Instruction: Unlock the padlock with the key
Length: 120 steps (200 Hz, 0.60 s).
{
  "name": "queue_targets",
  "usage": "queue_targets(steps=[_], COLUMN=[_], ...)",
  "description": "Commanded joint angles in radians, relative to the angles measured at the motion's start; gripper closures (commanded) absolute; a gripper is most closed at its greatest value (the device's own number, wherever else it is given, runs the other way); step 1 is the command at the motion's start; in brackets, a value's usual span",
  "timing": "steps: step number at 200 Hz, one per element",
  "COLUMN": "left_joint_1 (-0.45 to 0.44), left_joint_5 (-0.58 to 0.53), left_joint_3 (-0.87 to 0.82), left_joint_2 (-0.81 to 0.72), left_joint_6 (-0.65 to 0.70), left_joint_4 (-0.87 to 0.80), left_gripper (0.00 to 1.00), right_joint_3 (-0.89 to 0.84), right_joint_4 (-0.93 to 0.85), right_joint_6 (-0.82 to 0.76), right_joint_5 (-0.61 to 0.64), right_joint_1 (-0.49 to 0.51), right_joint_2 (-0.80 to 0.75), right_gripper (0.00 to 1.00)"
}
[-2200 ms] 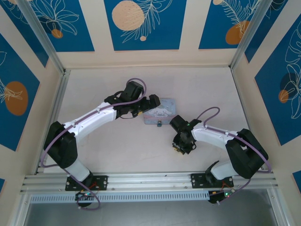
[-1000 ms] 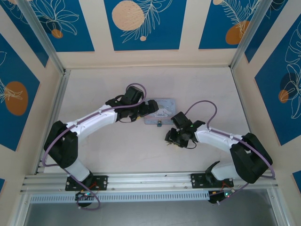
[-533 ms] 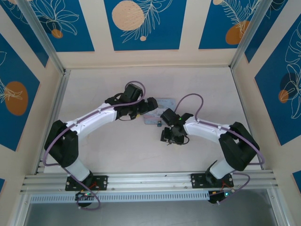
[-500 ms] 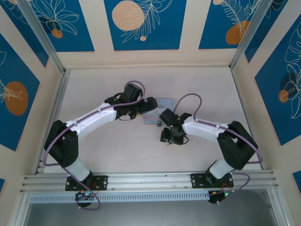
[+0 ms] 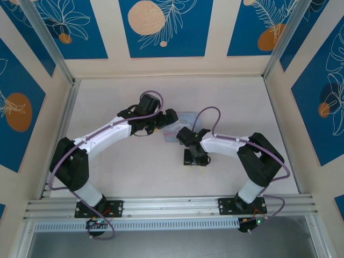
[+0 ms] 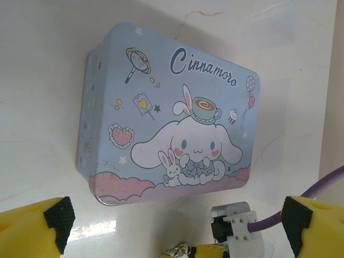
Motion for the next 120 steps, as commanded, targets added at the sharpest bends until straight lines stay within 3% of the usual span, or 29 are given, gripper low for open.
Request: queue_targets(steps=[1,57,120], left_joint_1=[0.012,0.011,0.012], left_joint_5=[0.008,0.022,0.034], left_joint_3=[0.002,-0.007,-0.014], left_joint_2=[-0.026,-0.025,-0.02], left_joint_6=[0.018,0.01,0.003], left_joint_4=[-0.01,0.007,0.019], left_gripper=[0.0,0.0,0.0], right_joint_3=[-0.001,-0.017,-0.042], right_joint_4=[0.003,0.063,0.099], right_joint_6=[-0.035,-0.076,-0.1], right_joint_5=[0.027,-0.021,-0.059], right_joint_1=[-0.015,-0.064,-0.084], right_joint_2=[0.043,0.033,0.003], right_gripper=[0.51,0.58,0.82])
